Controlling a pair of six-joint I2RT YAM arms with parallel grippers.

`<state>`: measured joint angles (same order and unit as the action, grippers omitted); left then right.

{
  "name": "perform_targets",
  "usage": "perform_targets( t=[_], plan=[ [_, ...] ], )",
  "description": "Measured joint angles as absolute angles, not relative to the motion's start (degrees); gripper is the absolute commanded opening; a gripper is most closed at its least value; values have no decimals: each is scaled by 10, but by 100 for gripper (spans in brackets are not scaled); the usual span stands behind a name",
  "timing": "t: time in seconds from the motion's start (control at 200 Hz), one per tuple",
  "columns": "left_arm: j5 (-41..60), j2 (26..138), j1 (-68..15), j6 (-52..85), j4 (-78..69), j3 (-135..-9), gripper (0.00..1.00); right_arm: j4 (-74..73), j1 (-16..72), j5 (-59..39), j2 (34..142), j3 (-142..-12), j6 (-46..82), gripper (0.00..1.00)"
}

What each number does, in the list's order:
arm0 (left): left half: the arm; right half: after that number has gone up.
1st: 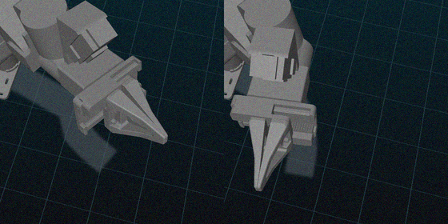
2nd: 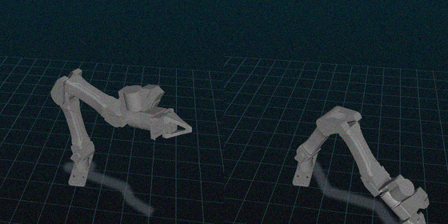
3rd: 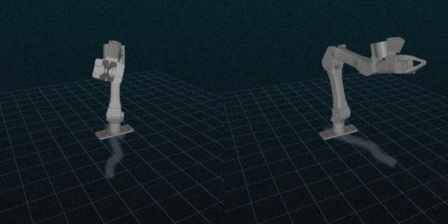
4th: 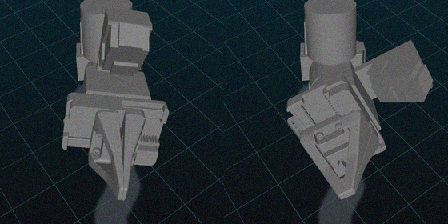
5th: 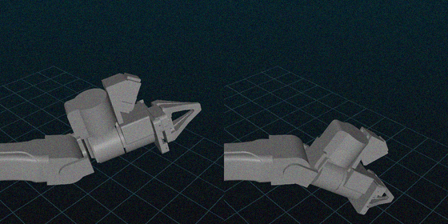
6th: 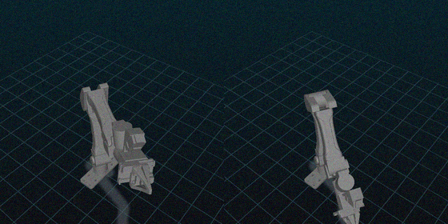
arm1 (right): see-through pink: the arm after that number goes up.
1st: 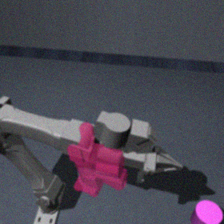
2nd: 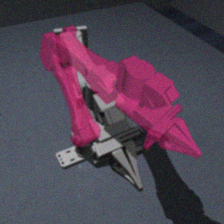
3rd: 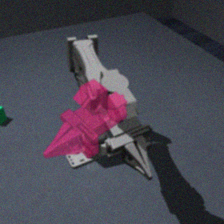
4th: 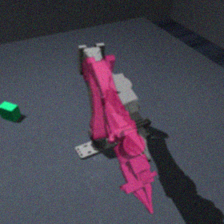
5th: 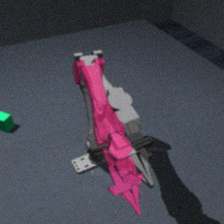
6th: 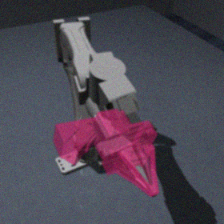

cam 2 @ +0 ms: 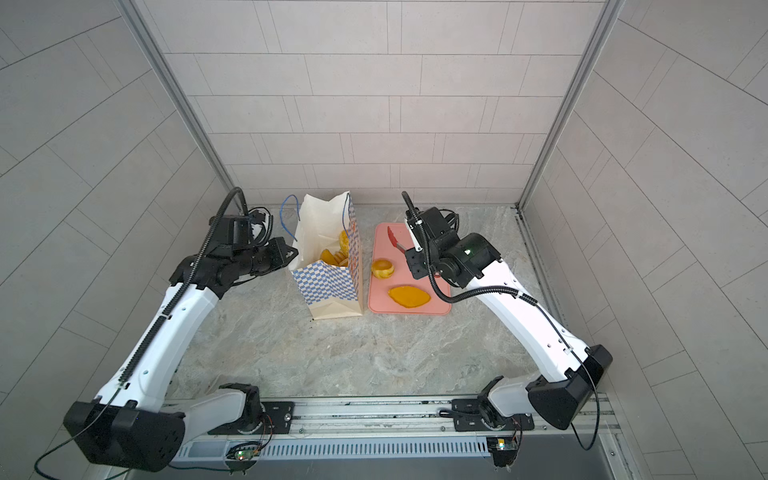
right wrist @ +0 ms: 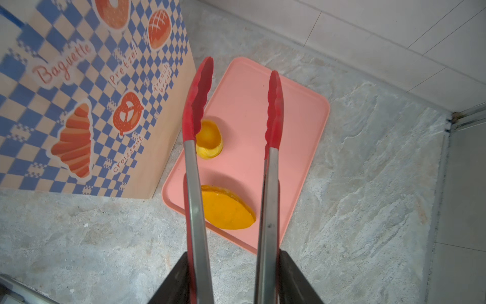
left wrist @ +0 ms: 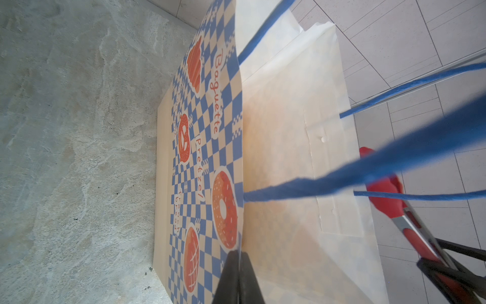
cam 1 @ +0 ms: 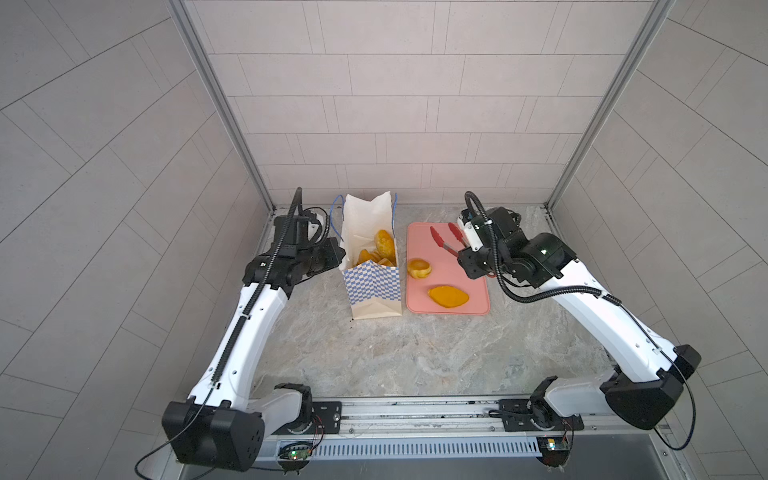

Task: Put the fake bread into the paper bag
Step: 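Lower the open right tongs around the yellow cup bun on the tray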

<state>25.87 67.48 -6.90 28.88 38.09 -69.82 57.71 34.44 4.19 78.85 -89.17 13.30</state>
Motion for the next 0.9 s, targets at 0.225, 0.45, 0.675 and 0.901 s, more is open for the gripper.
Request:
perform_targets(
  t=[0.225, 0.45, 0.675, 0.901],
  plan=[
    [259, 675, -69, 289, 381, -698, 0, 565, 344, 10, 830, -851, 133, 50],
    [259, 675, -69, 289, 381, -698, 0, 549, 344, -6, 862, -832, 128, 51],
    [259, 675, -69, 286, 381, -698, 0, 543, 344, -14, 892, -832, 124, 54],
    [259, 675, -69, 286, 381, -698, 0, 554, 344, -26, 931, -839, 119, 56]
  ],
)
